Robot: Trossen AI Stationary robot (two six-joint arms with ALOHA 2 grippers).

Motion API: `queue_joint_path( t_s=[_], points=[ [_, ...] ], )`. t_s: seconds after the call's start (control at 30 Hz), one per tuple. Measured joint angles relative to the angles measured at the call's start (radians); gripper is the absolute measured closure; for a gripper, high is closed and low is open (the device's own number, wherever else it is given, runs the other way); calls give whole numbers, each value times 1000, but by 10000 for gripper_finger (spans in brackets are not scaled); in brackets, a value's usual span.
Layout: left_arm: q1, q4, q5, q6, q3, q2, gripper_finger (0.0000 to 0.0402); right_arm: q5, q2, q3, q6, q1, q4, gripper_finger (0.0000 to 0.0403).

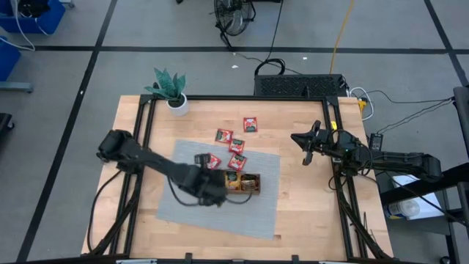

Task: Pick & Place Tea
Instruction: Put the red tea bag into the left compartment of the wood organizer

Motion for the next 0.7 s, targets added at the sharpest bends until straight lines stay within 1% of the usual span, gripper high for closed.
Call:
queue_joint_path(
  t_s=[0.1,0.13,0.17,0.33,0.6,0.7],
  points=[
    [43,212,251,85,-39,-10,398,0,0,0,0,0,0,389],
    [55,261,299,107,-56,-5,398,0,0,0,0,0,0,389],
    [66,291,326,122,-70,7,398,0,0,0,0,0,0,389],
    [108,270,374,134,-133,59,399,0,0,0,0,0,0,389],
    [136,295,383,135,-201,55,400,0,0,0,0,0,0,389],
    [138,341,417,147,-238,57,401,0,0,0,0,0,0,390]
  ],
)
